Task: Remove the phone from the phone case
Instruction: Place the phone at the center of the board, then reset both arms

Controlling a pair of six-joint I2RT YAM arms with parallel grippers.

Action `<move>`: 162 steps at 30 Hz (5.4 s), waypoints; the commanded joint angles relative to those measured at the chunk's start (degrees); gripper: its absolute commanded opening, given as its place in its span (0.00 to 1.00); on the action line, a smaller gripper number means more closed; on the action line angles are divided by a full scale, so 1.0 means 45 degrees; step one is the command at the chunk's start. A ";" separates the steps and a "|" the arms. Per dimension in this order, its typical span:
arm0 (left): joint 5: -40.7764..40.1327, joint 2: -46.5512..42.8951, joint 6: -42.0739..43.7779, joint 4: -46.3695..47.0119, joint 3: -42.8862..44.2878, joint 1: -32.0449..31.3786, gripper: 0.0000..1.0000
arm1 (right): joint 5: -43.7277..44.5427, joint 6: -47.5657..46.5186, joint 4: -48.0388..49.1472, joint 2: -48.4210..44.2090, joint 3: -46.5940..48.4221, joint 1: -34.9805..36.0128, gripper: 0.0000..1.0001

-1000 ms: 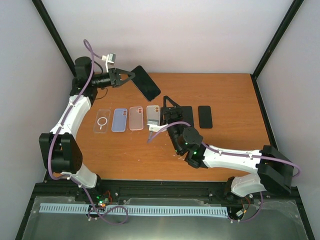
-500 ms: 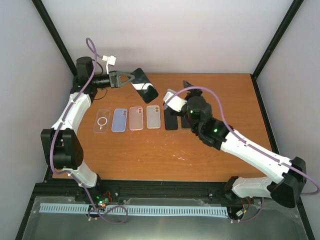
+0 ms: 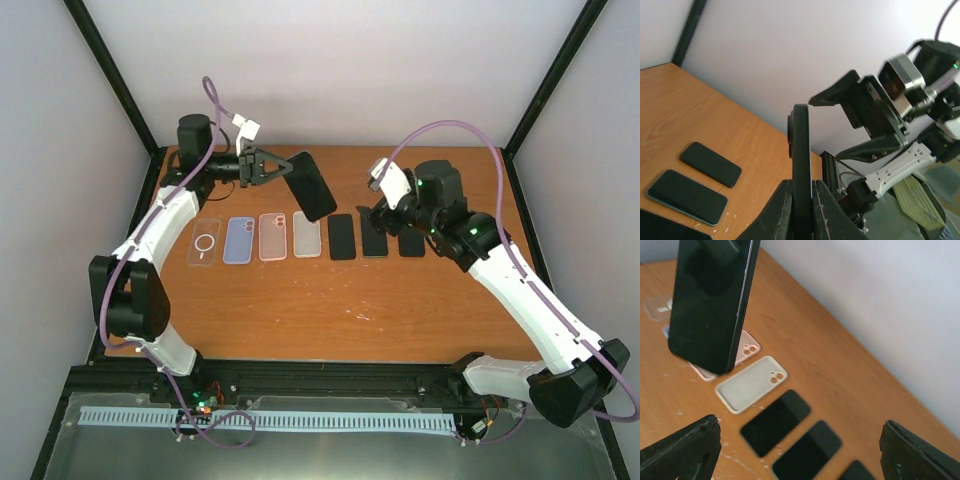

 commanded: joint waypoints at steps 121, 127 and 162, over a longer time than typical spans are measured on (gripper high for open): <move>-0.2917 0.0616 0.1272 -0.0846 0.1243 -0.3286 1.00 | -0.7181 0.1036 -0.6057 1.2232 0.5279 -1.2160 0.52; -0.3782 0.0501 0.1613 -0.1934 0.1340 -0.2667 1.00 | -0.6761 0.0914 -0.5912 1.1352 0.5082 -1.2241 0.76; -0.9800 -0.3321 0.5496 -0.4684 -0.3528 0.2976 1.00 | -0.8073 0.2632 -0.0894 -0.0239 -0.1962 -0.9618 1.00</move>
